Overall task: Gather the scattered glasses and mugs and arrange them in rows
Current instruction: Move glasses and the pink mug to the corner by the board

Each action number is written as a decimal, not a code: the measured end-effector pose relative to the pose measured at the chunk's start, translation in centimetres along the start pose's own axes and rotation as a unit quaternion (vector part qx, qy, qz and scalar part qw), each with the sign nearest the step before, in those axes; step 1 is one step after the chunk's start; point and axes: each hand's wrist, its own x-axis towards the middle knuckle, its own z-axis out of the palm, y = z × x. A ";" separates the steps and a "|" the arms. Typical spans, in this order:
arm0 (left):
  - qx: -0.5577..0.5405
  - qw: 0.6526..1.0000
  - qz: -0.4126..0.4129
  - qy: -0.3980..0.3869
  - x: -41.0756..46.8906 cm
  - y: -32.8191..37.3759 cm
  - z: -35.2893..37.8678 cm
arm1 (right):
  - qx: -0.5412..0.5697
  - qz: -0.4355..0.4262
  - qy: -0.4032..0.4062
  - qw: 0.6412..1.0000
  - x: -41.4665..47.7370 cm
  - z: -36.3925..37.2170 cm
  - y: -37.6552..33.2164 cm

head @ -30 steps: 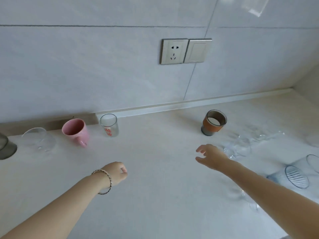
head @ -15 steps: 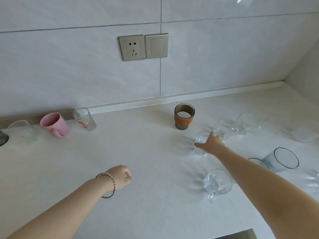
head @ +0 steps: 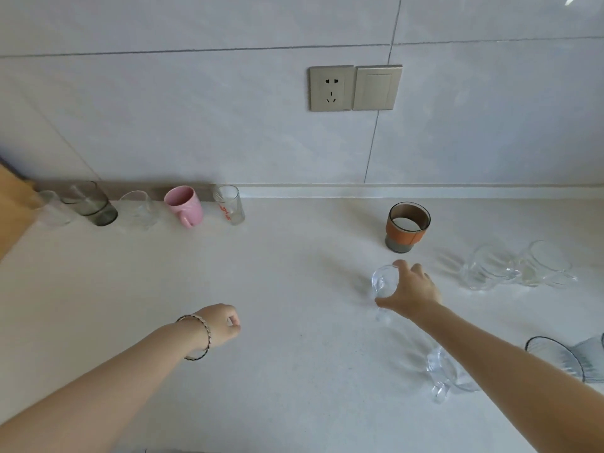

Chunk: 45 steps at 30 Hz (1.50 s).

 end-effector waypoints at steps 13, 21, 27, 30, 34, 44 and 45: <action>-0.093 0.985 -0.134 0.057 -4.3 -20.7 -3.4 | -0.048 -0.254 -0.086 0.962 -5.5 6.0 -27.0; -0.110 0.983 -0.139 0.039 -2.1 -38.1 -6.1 | -0.058 -0.269 -0.107 0.955 -8.4 13.6 -45.7; -0.107 0.986 -0.126 0.005 0.7 -48.2 -9.7 | -0.057 -0.236 -0.116 0.963 -8.6 18.1 -58.3; -0.111 0.986 -0.127 0.002 2.3 -51.8 -11.2 | -0.048 -0.226 -0.106 0.967 -7.7 19.9 -63.9; -0.120 0.986 -0.113 -0.005 4.3 -55.1 -12.2 | -0.035 -0.222 -0.083 0.971 -5.6 21.9 -70.8; -0.164 0.981 -0.105 -0.019 6.6 -58.8 -11.9 | -0.005 -0.145 -0.082 0.986 -3.2 27.0 -80.0; -0.168 0.980 -0.102 -0.023 6.7 -59.0 -11.9 | -0.007 -0.143 -0.081 0.986 -3.3 27.3 -80.1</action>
